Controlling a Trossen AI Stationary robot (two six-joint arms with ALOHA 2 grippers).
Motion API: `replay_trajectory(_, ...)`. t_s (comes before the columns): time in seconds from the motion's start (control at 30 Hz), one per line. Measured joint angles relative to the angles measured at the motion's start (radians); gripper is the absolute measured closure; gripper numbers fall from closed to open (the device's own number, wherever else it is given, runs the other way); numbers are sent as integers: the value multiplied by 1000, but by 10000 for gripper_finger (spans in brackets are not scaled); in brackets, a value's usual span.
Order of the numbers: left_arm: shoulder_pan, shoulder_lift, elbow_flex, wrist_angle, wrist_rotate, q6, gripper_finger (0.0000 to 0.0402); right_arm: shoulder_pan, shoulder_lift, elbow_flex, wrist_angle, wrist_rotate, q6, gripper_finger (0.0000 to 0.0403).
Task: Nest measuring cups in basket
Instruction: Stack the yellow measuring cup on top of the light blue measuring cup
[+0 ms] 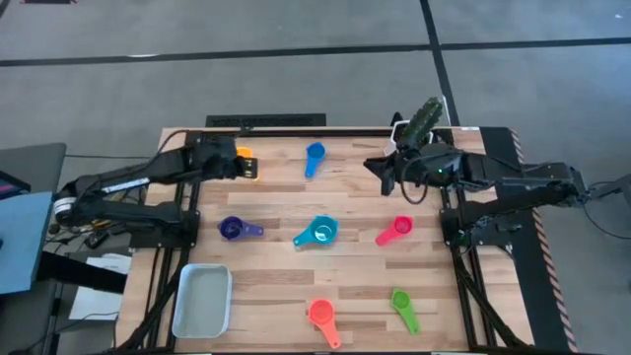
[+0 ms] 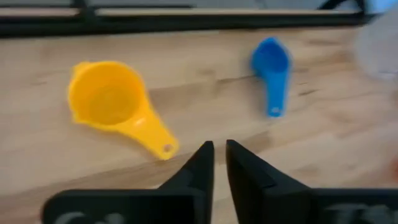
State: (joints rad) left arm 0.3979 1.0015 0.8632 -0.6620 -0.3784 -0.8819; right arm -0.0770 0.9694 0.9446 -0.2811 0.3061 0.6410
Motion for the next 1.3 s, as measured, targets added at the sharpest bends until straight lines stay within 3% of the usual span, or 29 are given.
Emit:
replay_trajectory(0.2,139,145,25,-20,11,63,300,-39,2,1,-205,-18,98,226)
replay_trajectory(0.3,249,216,26,-20,80,75,284,-50,26,0,-277,-18,116,213)
replay_trajectory(0.67,493,417,27,23,94,173,278,-54,99,1,-316,-47,114,221)
replay_trajectory(0.97,565,536,27,57,164,224,278,-54,113,1,-316,-74,113,218)
replay_trajectory(1.1,565,555,27,59,178,272,299,-54,110,1,-316,-73,111,223)
replay_trajectory(1.3,566,555,27,107,197,374,390,-53,110,1,-315,-76,127,244)
